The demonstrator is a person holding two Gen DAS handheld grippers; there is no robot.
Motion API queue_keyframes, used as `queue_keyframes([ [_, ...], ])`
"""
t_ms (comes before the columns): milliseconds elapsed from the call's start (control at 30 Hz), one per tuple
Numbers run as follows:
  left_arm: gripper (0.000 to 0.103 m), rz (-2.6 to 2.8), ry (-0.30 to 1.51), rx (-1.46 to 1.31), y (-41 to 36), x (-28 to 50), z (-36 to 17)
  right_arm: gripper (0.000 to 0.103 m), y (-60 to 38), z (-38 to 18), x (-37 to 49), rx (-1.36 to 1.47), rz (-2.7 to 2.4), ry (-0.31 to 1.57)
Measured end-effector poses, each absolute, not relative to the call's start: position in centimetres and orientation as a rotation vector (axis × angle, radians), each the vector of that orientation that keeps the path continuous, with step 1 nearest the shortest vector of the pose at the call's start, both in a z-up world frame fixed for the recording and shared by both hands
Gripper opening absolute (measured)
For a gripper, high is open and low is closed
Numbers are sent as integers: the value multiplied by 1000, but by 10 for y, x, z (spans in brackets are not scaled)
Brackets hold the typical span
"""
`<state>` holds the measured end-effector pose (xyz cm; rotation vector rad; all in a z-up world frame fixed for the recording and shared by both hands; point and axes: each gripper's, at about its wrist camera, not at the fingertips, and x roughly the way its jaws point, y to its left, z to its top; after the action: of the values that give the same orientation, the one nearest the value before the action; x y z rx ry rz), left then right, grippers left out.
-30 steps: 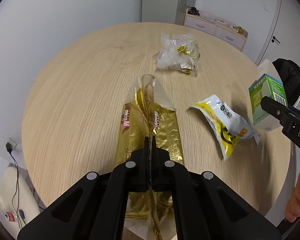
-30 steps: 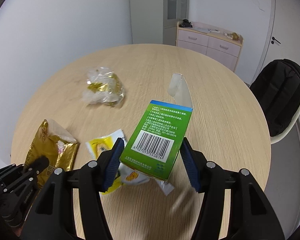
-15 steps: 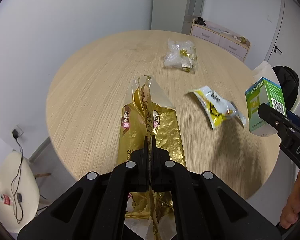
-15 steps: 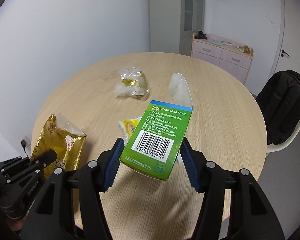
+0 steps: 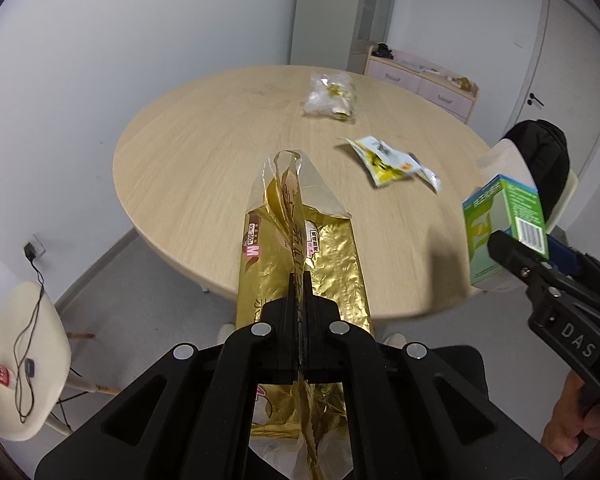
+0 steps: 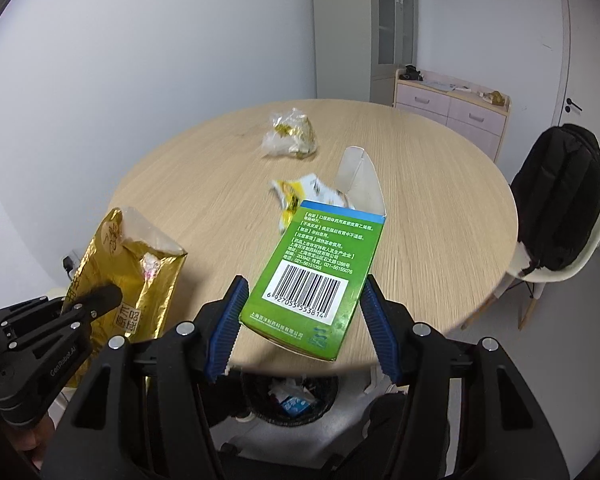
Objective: Collect trash
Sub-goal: 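Carry the gold bag and green box down past the table edge to the black bin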
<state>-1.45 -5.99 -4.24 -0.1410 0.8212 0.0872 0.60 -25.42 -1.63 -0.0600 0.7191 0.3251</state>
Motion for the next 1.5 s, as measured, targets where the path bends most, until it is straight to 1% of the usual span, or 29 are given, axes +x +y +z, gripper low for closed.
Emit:
queue_keyframes([
  [133, 0, 81, 809, -137, -65, -33, -48, 55, -264, -25, -15, -49, 324, 728],
  [533, 0, 48, 851, -128, -72, -62, -74, 55, -265, -63, -50, -74, 356, 789],
  [767, 0, 42, 877, -115, -76, -81, -97, 55, -265, -80, -75, -74, 362, 807],
  [1067, 0, 53, 924, -99, -74, -77, -128, 55, -272, -115, -84, -60, 342, 861],
  [1500, 0, -29, 1038, -162, -63, -48, -183, 55, -274, -167, -60, -60, 305, 917],
])
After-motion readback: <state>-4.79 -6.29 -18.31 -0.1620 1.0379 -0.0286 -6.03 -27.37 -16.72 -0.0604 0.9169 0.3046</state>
